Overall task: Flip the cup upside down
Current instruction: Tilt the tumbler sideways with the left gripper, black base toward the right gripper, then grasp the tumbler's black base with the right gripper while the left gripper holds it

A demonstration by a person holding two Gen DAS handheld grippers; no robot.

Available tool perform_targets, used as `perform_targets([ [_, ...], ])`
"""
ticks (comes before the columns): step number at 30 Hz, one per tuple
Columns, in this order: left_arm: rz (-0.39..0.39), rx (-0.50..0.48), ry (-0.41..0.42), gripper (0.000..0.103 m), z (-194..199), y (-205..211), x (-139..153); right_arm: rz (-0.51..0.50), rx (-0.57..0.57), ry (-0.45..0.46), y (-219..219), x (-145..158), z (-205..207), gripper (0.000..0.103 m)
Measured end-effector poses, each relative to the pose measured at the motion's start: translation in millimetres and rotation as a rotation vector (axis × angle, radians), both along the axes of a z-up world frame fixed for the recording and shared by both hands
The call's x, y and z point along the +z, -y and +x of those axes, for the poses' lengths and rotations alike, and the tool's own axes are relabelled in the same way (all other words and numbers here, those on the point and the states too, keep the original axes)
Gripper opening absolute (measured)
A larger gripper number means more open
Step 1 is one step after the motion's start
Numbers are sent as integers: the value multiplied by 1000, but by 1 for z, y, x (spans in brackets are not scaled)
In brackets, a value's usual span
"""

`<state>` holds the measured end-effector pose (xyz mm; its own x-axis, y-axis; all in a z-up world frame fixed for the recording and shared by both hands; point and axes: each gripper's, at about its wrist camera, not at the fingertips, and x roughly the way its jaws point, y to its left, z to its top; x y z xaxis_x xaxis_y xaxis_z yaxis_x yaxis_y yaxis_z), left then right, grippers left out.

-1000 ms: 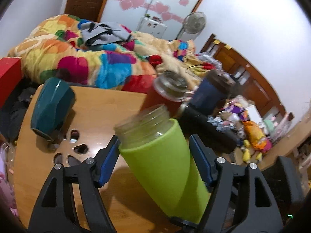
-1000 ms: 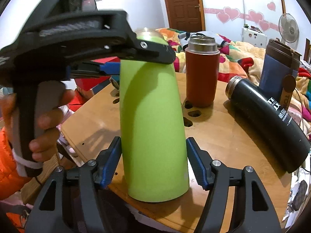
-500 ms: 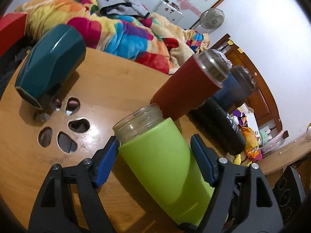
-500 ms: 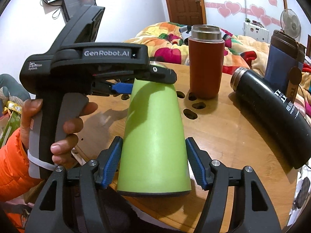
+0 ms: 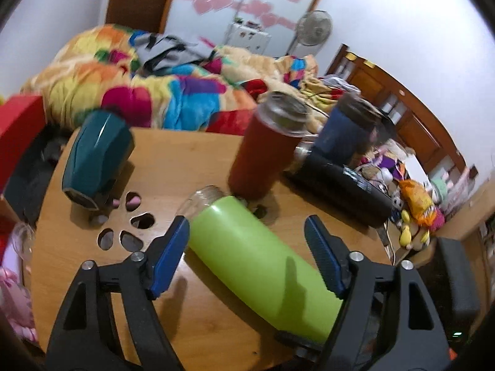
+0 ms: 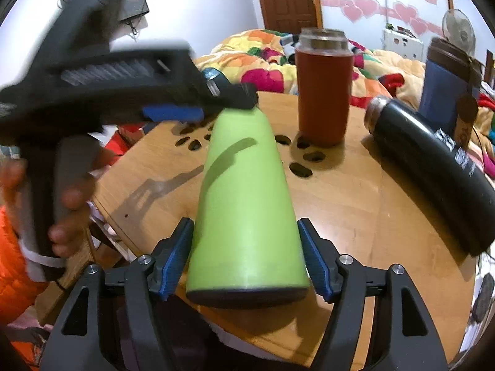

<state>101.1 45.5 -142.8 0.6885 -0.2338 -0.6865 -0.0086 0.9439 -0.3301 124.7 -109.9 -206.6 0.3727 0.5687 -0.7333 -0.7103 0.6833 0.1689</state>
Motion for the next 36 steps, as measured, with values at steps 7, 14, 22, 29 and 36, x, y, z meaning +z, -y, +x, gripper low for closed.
perform_targets([
  [7,95,-87,-15,24,-1,34,0,28,-90,-28,12,-9,-12,65],
  [14,128,-86,-27,12,-12,38,-3,-7,-102,-13,10,-3,-23,64],
  [22,124,-82,9,12,-22,31,11,29,-117,35,21,31,-28,64],
  [29,106,-93,40,12,-27,26,31,76,-115,127,23,70,-33,64],
  [36,100,-121,120,12,-41,23,74,107,-108,170,14,91,-24,64],
])
